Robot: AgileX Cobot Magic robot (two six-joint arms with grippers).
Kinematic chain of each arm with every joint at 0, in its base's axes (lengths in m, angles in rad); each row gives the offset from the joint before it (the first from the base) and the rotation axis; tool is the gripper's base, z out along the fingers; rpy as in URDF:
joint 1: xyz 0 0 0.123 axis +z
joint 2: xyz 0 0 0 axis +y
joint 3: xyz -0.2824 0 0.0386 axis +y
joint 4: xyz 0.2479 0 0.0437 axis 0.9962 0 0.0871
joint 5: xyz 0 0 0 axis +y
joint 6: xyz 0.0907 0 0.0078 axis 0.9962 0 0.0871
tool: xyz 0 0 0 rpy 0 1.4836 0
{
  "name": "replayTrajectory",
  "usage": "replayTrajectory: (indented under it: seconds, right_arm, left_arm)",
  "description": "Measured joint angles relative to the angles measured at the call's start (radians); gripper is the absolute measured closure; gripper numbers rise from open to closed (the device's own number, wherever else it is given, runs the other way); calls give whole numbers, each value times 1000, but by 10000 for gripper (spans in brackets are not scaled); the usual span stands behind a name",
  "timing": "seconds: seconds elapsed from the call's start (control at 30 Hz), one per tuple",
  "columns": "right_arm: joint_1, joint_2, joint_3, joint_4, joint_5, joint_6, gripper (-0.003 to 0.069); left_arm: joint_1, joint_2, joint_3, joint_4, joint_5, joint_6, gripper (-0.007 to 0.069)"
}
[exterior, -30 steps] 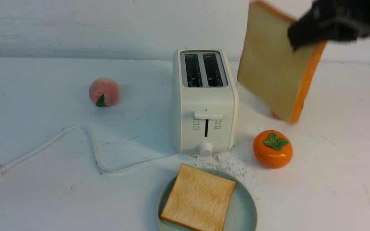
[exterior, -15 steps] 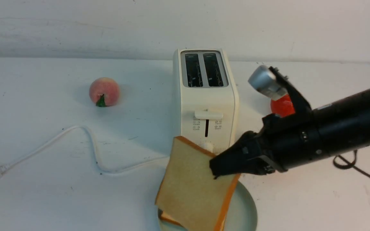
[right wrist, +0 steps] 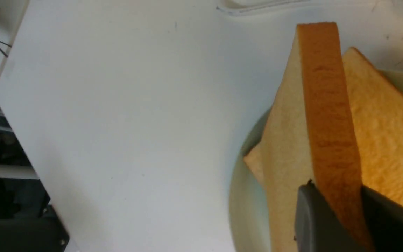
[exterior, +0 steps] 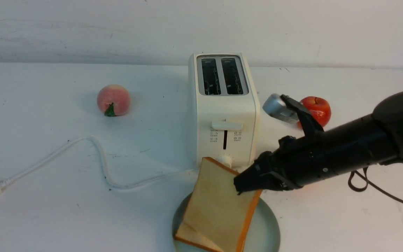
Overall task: Take toasted bread from bread machine on white table place on plate.
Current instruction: 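Place the held slice of bread on top of the slice on the plate with the right gripper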
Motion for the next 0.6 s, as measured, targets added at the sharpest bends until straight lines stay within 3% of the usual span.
replayTrajectory:
  seconds: [0.43,0.5,0.6]
  right_arm:
    - [0,73,0,6,-51,-44,537]
    - [0,73,0,5,-55,-46,505]
    - [0,73,0,-13,-57,-48,380]
  left_arm:
    - [0,0,0,0,6,24,638]
    - [0,0,0,0,17,26,638]
    - [0,0,0,0,42,26,638]
